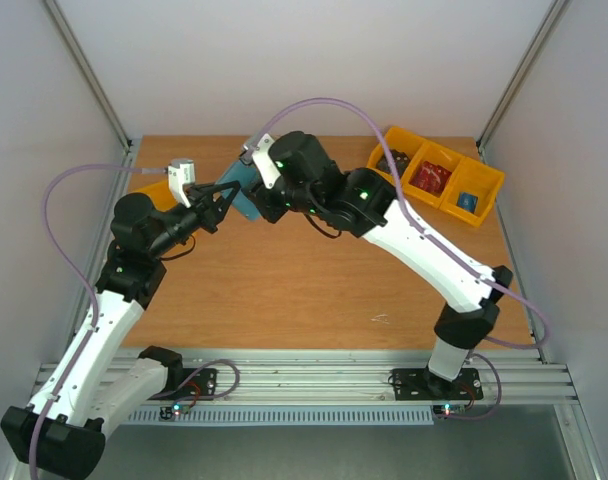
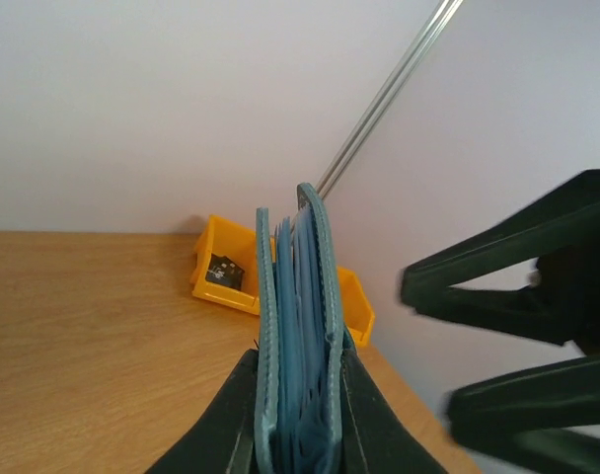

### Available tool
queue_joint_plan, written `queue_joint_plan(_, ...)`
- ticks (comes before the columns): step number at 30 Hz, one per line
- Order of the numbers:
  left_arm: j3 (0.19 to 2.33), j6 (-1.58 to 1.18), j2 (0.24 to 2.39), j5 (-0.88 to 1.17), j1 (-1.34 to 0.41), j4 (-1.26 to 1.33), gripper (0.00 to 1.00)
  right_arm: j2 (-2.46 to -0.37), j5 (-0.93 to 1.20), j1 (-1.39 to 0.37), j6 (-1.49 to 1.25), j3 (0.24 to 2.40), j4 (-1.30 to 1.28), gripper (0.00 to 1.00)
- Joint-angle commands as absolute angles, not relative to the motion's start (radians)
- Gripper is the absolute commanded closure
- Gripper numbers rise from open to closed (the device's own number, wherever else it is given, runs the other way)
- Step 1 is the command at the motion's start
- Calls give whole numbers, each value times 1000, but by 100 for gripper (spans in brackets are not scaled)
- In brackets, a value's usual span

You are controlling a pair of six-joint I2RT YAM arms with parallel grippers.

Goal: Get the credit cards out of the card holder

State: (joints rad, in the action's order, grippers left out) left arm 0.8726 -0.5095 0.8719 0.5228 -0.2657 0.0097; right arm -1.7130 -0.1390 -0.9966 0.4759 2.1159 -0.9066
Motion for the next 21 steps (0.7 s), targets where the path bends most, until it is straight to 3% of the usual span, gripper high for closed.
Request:
queue_joint_plan(1, 877, -516, 866, 512, -272, 53, 100, -1785, -176, -1002, 444, 2219, -1003, 54)
queue_joint_plan(14, 872, -522, 865, 522, -273, 61, 100, -1861, -264, -1002, 417, 2239, -1011, 74)
queue_joint_plan(21, 867, -527, 861, 530, -277, 60, 100, -1888, -342, -1002, 415, 2267, -1025, 75)
